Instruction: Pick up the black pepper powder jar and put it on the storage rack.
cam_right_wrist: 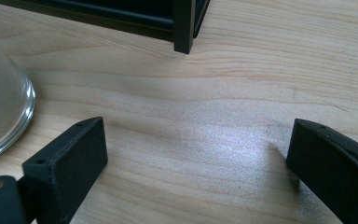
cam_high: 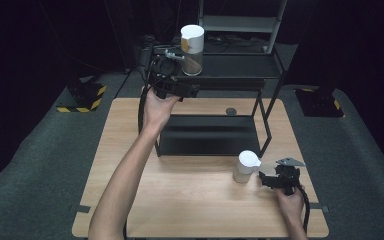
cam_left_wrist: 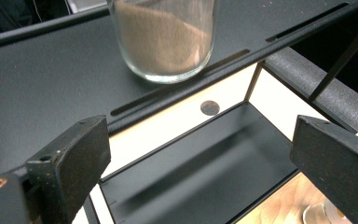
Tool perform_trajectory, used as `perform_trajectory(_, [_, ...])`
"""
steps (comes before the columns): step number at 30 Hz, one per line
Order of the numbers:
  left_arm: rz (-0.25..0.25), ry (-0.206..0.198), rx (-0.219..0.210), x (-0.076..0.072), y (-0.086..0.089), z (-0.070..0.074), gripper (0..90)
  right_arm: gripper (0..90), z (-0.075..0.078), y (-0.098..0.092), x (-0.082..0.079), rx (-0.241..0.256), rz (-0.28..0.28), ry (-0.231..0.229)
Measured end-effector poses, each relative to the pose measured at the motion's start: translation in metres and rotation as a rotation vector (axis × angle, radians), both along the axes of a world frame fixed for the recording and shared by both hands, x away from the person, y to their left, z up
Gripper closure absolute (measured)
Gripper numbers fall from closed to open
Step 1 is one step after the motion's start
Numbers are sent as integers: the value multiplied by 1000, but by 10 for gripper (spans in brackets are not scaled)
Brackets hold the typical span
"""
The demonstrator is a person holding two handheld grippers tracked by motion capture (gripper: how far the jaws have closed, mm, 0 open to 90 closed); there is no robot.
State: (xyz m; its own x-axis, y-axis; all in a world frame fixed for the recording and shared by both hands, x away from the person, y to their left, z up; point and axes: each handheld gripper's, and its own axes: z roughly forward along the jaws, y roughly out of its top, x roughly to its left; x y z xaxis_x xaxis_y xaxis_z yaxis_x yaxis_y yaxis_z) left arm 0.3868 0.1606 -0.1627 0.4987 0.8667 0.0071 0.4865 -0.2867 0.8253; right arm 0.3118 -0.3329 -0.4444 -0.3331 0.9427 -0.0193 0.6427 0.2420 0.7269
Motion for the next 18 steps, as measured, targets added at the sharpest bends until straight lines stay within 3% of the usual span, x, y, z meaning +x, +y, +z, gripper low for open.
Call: perform_trajectory(18, [-9, 10, -31, -16, 10, -26, 57, 43, 0, 0, 0, 0, 0, 1])
